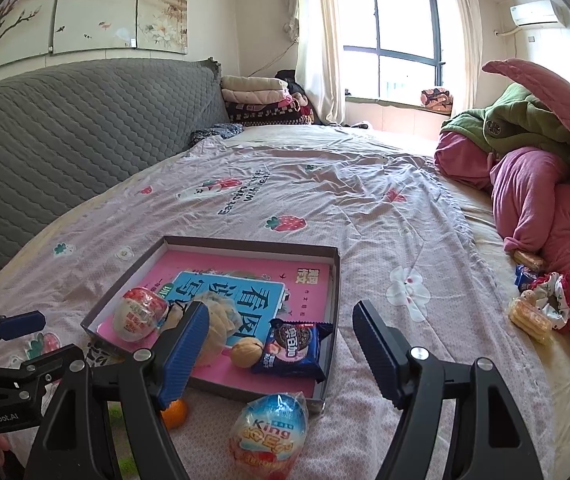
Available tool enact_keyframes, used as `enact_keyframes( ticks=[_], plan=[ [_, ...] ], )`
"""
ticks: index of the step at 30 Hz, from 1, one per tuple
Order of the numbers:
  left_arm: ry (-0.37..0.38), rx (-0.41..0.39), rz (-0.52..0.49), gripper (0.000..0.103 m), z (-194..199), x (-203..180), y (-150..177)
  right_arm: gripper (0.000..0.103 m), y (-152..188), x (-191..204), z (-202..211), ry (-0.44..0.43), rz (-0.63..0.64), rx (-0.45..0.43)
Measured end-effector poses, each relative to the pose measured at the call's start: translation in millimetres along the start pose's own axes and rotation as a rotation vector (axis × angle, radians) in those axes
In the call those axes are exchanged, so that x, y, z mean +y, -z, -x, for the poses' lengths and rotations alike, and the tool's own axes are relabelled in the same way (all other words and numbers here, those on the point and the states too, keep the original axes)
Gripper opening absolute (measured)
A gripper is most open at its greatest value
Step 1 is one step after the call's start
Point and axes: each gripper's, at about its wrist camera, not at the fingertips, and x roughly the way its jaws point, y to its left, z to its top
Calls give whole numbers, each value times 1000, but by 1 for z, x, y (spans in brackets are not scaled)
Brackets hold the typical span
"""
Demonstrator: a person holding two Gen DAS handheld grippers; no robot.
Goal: Organize objects
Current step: 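Withdraw both open tools from the tray, then move the right tool toward the wrapped King egg snack bag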
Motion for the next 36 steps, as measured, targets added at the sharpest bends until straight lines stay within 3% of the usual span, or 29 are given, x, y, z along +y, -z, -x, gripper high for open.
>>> enact_keyframes(
  ticks=[23,36],
  plan=[
    [28,16,0,78,10,-1,30,74,30,12,22,68,6,-5],
    [26,37,-13,78,8,-4,44,74,46,10,24,30,1,35]
  ],
)
